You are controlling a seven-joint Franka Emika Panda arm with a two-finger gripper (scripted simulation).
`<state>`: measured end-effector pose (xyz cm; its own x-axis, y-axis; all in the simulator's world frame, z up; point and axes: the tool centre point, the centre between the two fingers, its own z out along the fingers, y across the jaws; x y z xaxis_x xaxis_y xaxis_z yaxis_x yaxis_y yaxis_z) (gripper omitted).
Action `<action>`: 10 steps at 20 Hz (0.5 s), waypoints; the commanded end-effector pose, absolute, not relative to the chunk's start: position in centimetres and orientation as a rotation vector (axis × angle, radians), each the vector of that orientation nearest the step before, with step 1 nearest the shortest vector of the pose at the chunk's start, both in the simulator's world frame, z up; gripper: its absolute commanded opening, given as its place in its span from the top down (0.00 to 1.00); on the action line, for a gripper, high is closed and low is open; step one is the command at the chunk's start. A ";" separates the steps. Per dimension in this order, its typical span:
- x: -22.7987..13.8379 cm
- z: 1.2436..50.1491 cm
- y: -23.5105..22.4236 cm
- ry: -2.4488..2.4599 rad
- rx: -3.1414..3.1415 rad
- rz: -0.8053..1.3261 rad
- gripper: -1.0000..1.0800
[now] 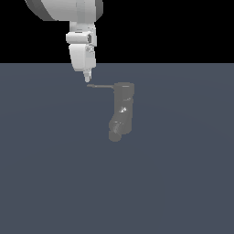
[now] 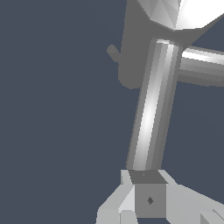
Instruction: Turn on the faucet by rotating a designated handle.
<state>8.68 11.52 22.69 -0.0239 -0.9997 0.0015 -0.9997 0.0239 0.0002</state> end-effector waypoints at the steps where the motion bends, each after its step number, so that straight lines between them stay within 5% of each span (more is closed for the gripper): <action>1: 9.9 21.9 10.8 -2.308 2.129 0.004 1.00; 10: 12.5 20.2 8.8 -2.436 1.982 0.002 1.00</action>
<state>12.14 9.05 20.36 -0.1883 -0.9821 0.0020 -0.9821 0.1883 0.0004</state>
